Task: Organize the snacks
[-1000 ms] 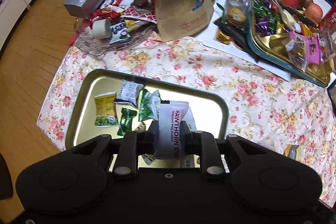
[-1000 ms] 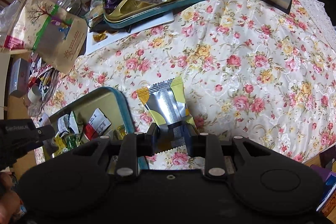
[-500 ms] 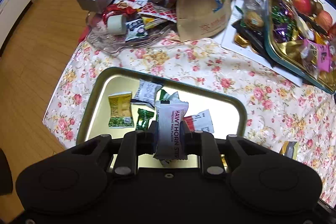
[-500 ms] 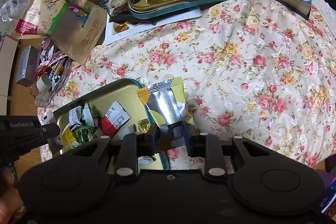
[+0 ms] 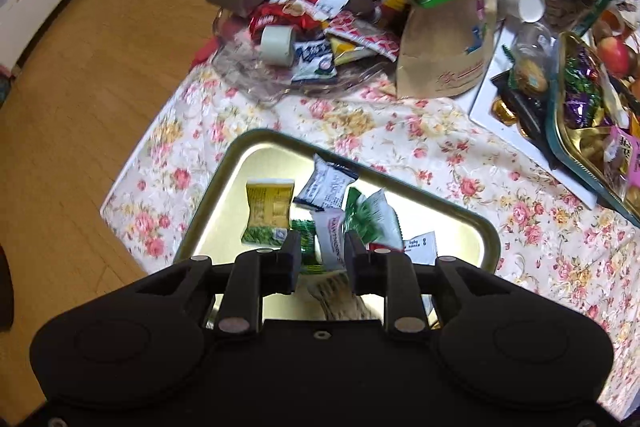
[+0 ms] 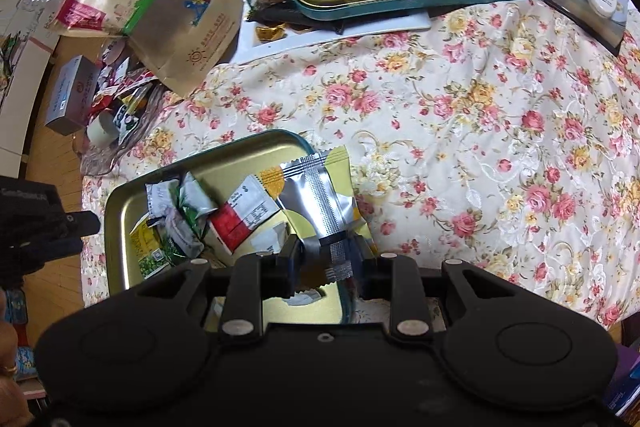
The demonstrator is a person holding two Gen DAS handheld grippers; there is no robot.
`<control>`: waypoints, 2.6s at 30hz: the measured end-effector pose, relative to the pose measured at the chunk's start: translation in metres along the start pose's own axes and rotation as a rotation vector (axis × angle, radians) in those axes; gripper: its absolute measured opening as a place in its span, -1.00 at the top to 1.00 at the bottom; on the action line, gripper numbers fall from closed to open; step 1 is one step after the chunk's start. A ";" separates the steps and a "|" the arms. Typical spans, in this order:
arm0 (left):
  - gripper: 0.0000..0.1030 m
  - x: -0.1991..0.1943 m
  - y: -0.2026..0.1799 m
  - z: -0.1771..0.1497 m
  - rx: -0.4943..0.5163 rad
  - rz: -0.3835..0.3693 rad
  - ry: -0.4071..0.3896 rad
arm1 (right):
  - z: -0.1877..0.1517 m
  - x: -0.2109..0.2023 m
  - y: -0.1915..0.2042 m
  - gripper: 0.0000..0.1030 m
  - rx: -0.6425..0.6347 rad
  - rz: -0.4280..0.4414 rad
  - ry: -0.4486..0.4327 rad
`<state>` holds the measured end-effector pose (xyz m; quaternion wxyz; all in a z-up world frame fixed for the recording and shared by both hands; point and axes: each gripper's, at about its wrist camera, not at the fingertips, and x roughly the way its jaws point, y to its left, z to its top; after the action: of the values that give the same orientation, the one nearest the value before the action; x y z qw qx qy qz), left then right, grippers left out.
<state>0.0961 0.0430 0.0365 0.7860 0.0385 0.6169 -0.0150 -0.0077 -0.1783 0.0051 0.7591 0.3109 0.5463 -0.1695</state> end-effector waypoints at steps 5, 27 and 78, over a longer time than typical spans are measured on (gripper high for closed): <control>0.35 0.002 0.008 0.001 -0.036 -0.007 0.013 | -0.003 -0.001 0.013 0.44 -0.042 0.052 -0.011; 0.35 0.005 0.022 0.002 0.034 0.023 -0.004 | -0.015 -0.011 0.069 0.14 -0.199 0.165 -0.118; 0.35 0.014 -0.004 -0.013 0.220 0.017 0.035 | -0.007 0.016 0.050 0.16 -0.119 -0.046 0.021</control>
<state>0.0862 0.0407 0.0194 0.7662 0.1300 0.6248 -0.0754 0.0221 -0.1347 0.0034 0.7663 0.2546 0.5703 -0.1509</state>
